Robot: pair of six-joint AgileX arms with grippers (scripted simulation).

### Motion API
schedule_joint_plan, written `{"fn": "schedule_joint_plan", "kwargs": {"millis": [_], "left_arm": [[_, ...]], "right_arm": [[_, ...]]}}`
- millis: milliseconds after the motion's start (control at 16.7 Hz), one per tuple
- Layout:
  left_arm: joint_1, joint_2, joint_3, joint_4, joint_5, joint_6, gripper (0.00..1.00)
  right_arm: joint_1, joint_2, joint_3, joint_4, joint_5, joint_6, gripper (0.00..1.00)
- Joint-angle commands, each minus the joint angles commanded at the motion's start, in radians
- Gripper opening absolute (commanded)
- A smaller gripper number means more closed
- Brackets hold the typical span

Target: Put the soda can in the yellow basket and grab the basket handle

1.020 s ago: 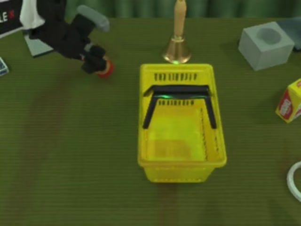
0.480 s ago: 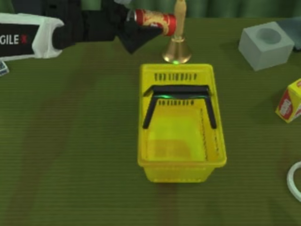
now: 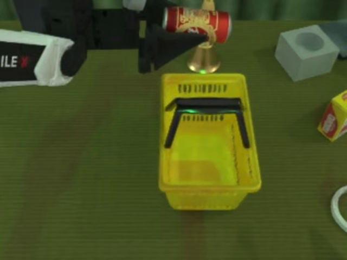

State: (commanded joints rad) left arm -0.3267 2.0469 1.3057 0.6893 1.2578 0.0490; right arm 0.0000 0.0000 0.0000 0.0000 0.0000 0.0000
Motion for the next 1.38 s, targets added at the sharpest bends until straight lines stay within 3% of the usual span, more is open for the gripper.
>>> {"fn": "schedule_joint_plan", "kwargs": {"millis": [420,840,1200,1380], "left_arm": [[0.005,0.015,-0.005,0.025,0.008,-0.002,0.00],[0.021,0.209,-0.081,0.310,0.012,-0.007,0.00],[0.025,0.237,-0.095,0.345,0.010,-0.008,0.00],[0.025,0.237,-0.095,0.345,0.010,-0.008,0.23]], "right_arm": [[0.000,0.000,0.000,0.000,0.000,0.000,1.00],[0.000,0.000,0.000,0.000,0.000,0.000,1.00],[0.000,0.000,0.000,0.000,0.000,0.000,1.00],[0.000,0.000,0.000,0.000,0.000,0.000,1.00]]}}
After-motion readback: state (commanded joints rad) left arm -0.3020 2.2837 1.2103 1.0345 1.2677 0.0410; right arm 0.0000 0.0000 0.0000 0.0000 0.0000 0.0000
